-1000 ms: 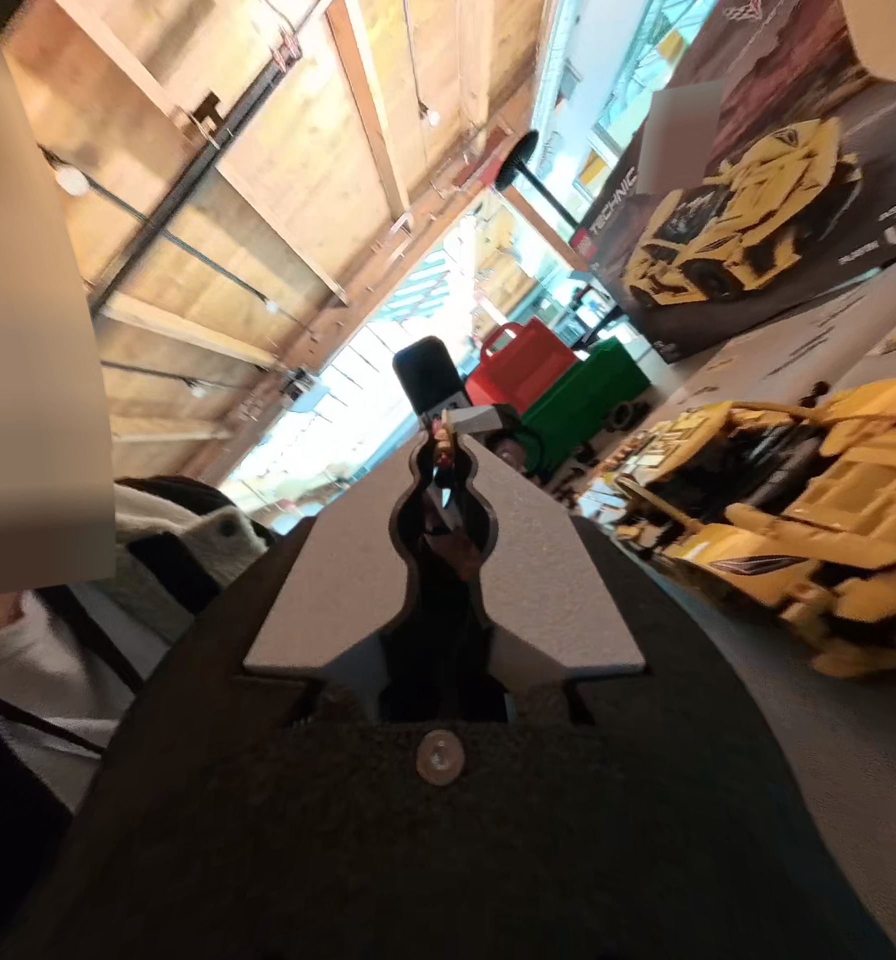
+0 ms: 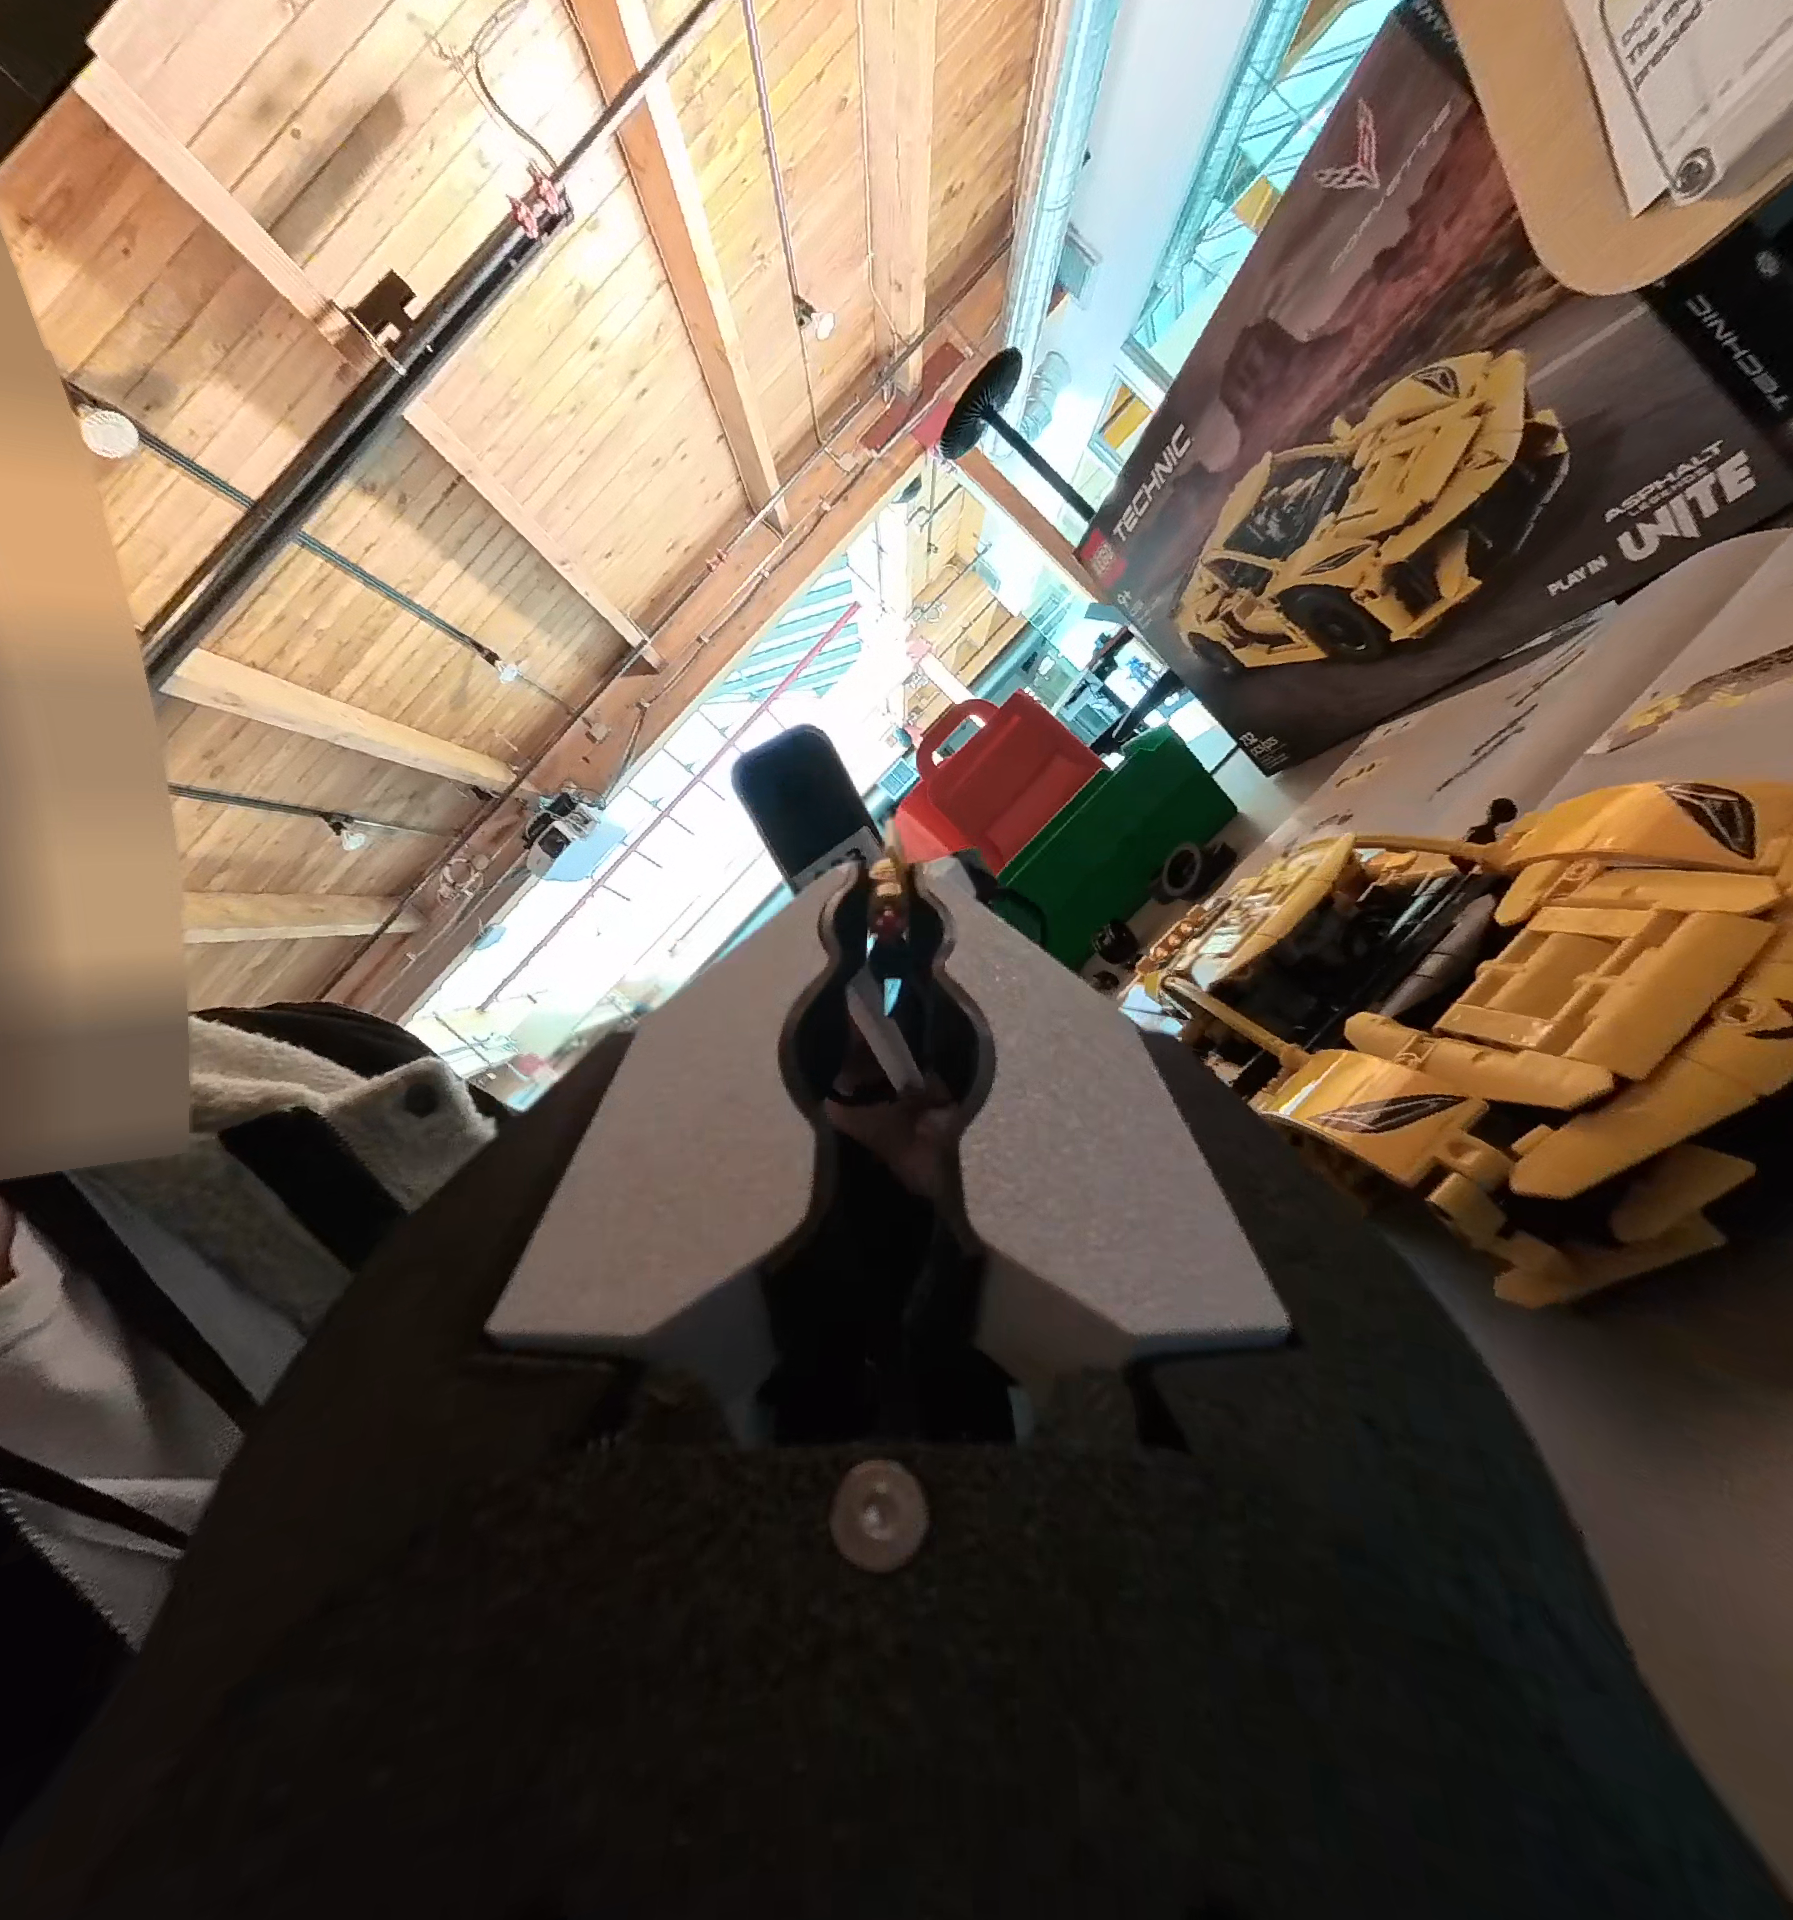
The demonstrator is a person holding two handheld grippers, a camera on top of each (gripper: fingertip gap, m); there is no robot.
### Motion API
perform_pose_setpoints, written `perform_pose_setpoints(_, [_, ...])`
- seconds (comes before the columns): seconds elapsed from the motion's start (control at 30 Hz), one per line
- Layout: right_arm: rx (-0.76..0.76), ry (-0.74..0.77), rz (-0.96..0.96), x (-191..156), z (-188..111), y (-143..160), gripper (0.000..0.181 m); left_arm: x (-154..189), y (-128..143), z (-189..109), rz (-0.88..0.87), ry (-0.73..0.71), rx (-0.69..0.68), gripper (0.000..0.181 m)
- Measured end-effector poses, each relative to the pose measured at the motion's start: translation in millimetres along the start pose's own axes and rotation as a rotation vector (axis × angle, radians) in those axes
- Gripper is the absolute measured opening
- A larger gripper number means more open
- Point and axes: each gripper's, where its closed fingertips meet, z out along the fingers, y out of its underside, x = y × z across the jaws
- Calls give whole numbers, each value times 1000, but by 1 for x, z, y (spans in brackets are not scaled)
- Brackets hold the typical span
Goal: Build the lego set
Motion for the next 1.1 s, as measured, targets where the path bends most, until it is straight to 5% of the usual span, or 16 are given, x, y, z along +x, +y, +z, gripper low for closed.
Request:
perform_pose_setpoints(0.33, [43,84,-156,-24,-33,-8,6,5,18,14,0,24,-118,1])
perform_pose_setpoints(0.5, [103,307,-347,-37,-101,-21,6,-1,61,74,-18,-43,-428,14])
perform_pose_setpoints(0.57, [133,372,-377,-36,-130,-26,5,-5,77,105,117,-23,-601,16])
perform_pose_setpoints(0.77, [241,359,-366,-52,-179,-35,5,-44,95,182,642,307,-940,21])
perform_pose_setpoints(0.93, [237,267,-341,-62,-183,-30,5,-74,123,204,710,570,-1177,21])
perform_pose_setpoints(1.1, [240,206,-256,-55,-189,-24,5,-79,139,208,752,704,-1210,22])
